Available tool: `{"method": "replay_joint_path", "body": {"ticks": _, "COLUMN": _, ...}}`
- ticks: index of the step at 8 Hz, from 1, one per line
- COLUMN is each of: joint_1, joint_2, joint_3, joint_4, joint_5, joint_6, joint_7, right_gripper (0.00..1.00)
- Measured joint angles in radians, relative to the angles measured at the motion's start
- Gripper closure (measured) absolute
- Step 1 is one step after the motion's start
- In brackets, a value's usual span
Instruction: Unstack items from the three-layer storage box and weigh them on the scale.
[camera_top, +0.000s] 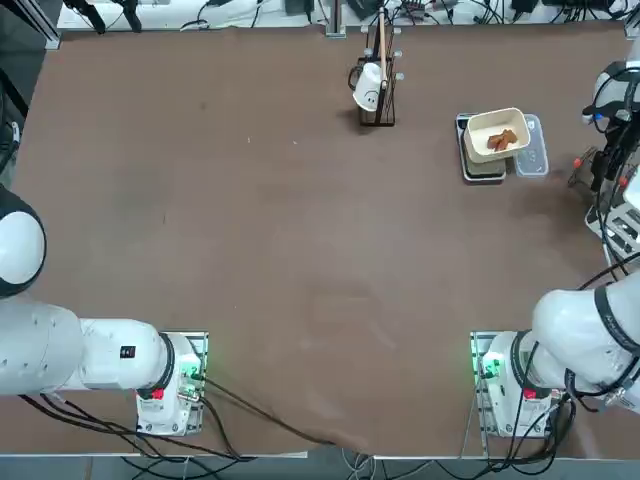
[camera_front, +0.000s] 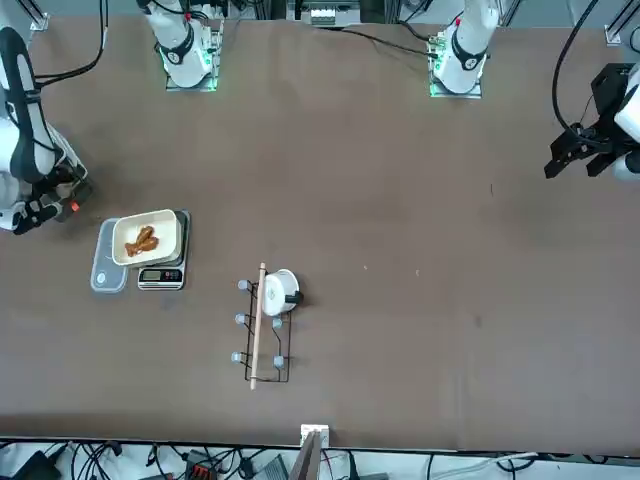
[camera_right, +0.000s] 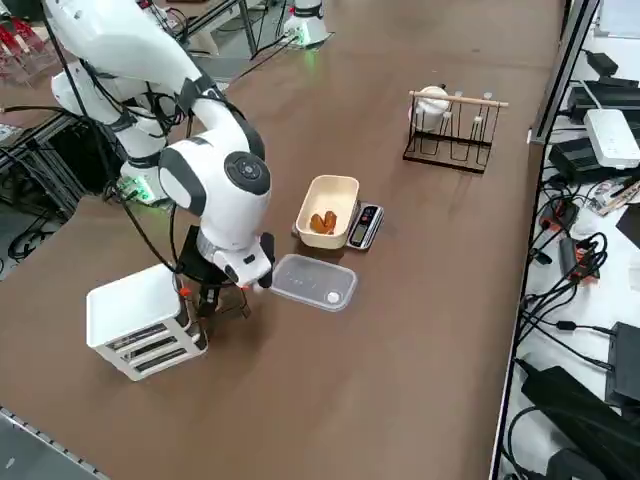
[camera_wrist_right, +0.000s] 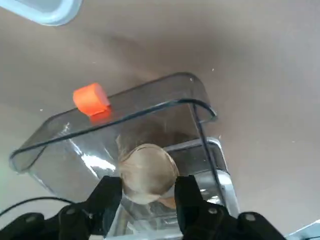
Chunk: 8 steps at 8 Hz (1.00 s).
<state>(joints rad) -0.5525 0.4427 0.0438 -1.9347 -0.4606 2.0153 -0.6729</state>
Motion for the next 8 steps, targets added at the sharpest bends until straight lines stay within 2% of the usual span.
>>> {"method": "replay_joint_path", "body": {"ticks": 2, "joint_1": -0.003, "joint_2": 0.01, "joint_3": 0.0, "joint_4": -0.007, "joint_5": -0.002, "joint_6": 0.015, "joint_7": 0.012, "right_gripper": 0.34}}
{"method": "replay_joint_path", "body": {"ticks": 4, "joint_1": -0.003, "joint_2": 0.008, "joint_3": 0.0, "joint_4": -0.007, "joint_5": -0.003, "joint_6": 0.014, "joint_7": 0.025, "right_gripper": 0.4}}
{"method": "replay_joint_path", "body": {"ticks": 6, "joint_1": -0.003, "joint_2": 0.002, "joint_3": 0.005, "joint_4": -0.004, "joint_5": -0.003, "joint_6": 0.003, "joint_7": 0.035, "right_gripper": 0.53}}
{"method": "replay_joint_path", "body": {"ticks": 8, "joint_1": -0.001, "joint_2": -0.019, "joint_3": 0.014, "joint_4": 0.018, "joint_5": 0.03, "joint_6": -0.029, "joint_7": 0.049, "right_gripper": 0.55}}
